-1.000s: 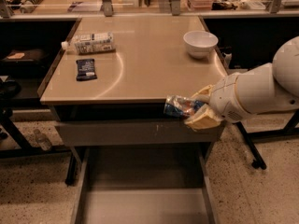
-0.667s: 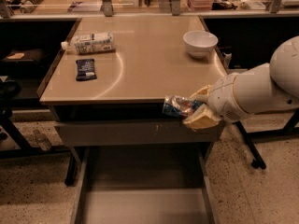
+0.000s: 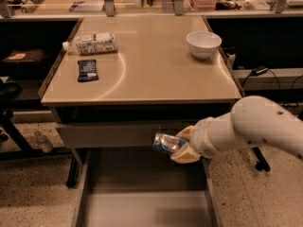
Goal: Place redbull can into middle drawer
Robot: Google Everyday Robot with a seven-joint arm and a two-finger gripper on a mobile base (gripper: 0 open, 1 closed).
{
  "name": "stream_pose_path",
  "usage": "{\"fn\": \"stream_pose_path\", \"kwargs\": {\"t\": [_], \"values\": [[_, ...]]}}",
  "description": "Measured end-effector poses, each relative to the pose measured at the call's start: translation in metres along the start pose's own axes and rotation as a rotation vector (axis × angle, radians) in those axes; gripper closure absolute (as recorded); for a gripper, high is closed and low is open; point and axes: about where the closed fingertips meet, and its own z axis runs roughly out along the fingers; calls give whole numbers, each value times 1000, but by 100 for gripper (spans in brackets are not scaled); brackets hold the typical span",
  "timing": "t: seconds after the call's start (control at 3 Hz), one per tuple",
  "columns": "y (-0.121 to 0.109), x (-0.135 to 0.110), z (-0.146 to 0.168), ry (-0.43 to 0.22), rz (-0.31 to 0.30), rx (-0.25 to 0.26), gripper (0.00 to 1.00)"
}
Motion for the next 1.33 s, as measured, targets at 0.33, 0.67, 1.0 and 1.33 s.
{"fn": "stream_pose_path", "kwargs": {"t": [0.33, 0.67, 1.0, 1.33], "values": [[15, 25, 59, 12, -32, -21, 100], [20, 45, 110, 3, -52, -29, 100], [21, 70, 150, -16, -13, -65, 100], [0, 96, 152, -45, 68, -82, 100]]}}
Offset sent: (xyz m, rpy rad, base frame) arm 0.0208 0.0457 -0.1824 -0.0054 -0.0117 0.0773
